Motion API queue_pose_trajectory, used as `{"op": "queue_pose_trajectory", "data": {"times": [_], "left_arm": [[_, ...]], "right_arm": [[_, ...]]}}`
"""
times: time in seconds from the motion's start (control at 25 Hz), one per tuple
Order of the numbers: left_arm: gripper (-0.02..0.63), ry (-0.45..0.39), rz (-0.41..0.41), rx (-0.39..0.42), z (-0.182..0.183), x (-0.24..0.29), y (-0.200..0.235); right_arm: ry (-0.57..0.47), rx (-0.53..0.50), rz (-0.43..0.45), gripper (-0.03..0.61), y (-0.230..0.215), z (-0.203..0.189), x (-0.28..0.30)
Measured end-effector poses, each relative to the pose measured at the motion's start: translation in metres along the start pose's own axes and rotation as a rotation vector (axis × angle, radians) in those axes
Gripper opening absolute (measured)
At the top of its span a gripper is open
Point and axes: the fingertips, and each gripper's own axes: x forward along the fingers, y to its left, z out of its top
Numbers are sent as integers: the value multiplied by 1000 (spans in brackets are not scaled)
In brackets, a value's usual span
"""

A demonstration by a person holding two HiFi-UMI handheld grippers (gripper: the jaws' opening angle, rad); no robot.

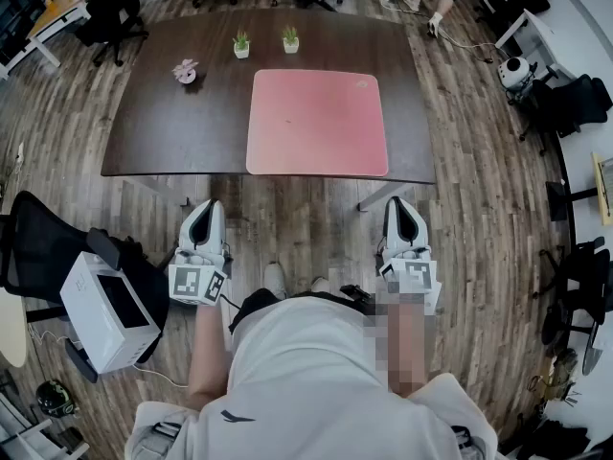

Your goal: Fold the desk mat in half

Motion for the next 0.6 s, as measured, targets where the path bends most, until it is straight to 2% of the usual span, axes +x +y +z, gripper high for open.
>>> {"op": "queue_pose_trajectory", "data": {"times": [0.6], "left_arm": [[2,5,1,-4,-3,5,3]], "right_arm": [[12,-2,8,-3,1,-3,7]]}}
